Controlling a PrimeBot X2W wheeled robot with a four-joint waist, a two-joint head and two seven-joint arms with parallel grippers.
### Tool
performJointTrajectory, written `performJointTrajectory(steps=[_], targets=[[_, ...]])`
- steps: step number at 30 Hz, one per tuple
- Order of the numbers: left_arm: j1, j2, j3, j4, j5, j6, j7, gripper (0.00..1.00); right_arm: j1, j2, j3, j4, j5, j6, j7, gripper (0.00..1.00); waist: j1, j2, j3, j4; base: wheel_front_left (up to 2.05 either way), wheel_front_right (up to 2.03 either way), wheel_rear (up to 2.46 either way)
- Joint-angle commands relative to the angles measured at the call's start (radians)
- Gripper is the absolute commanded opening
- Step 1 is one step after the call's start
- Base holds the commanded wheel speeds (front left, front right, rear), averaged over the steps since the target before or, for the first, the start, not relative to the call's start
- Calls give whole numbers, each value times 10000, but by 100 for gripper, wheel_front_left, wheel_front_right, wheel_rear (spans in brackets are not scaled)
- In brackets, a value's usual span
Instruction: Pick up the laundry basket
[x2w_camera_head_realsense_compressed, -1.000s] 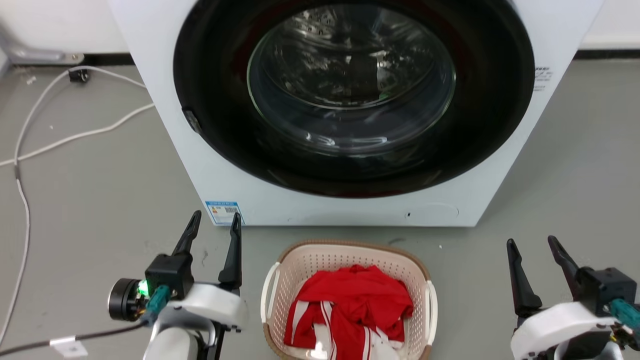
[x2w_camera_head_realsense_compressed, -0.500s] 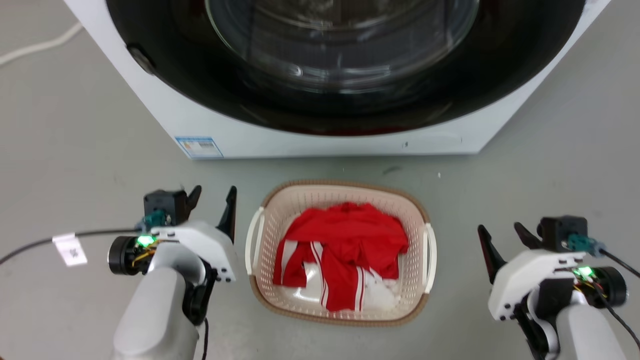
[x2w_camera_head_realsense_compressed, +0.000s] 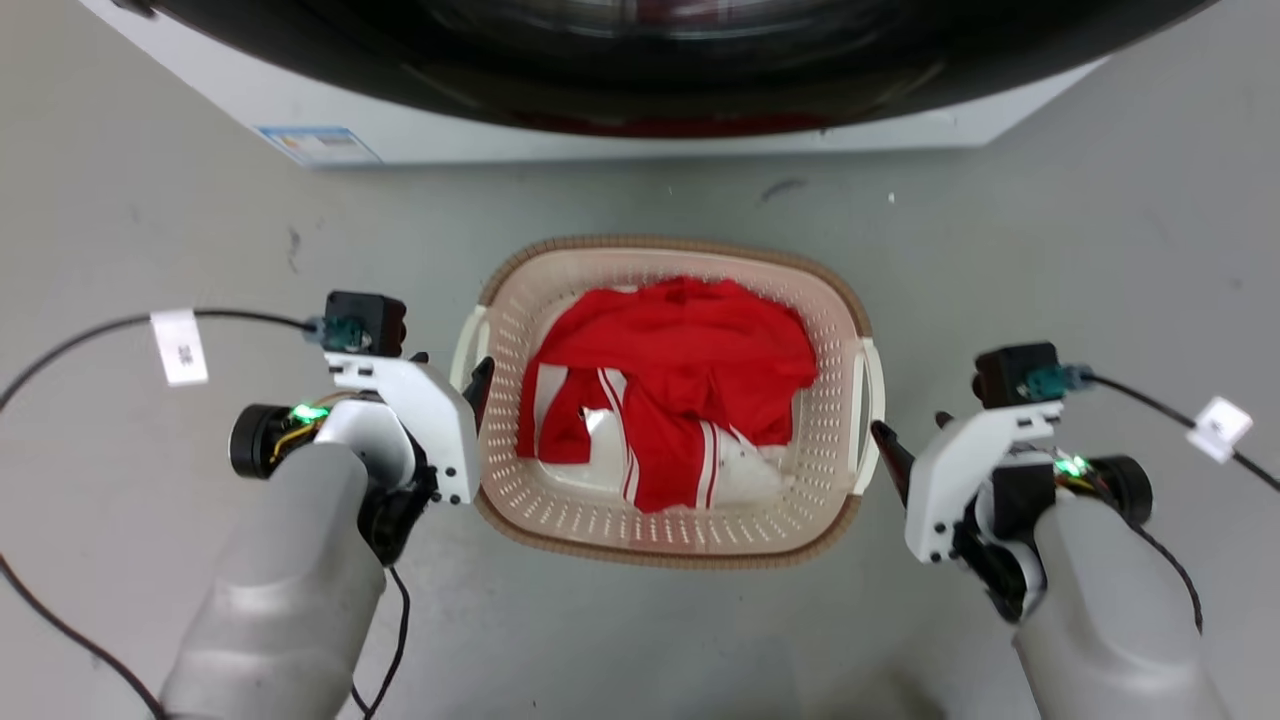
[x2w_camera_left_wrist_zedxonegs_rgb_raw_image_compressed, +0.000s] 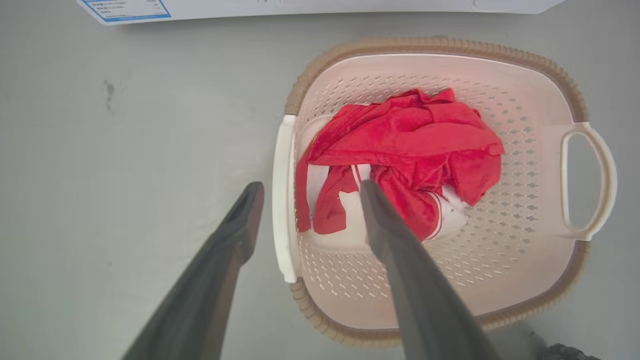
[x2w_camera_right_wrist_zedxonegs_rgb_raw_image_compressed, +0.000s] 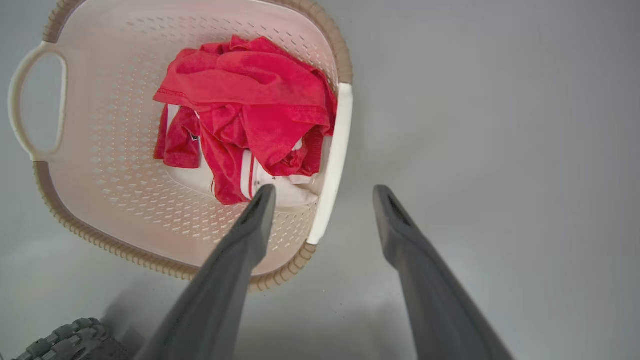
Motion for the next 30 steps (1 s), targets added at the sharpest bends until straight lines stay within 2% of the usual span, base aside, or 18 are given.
performJointTrajectory(steps=[1,4,17,30], targets=[[-345,143,-334,166,-305,7,235,100,-517,21,156,423,94,-7,40,100,-1,-1,596,-116,0,0,0],[-720,417,-772,437,-837,6,554,100,-1146,23,519,1176,430,-7,183,100,-1,-1,986,-186,0,0,0],[-2000,975,-2111,1326,-2373,4,1253,100,-3188,23,1835,3573,1503,-7,300,100,-1,-1,2110,-429,0,0,0],[-3175,892,-3006,2113,-3321,4,1400,100,-4820,22,3058,5119,2417,-7,-265,100,-1,-1,2816,-320,0,0,0]])
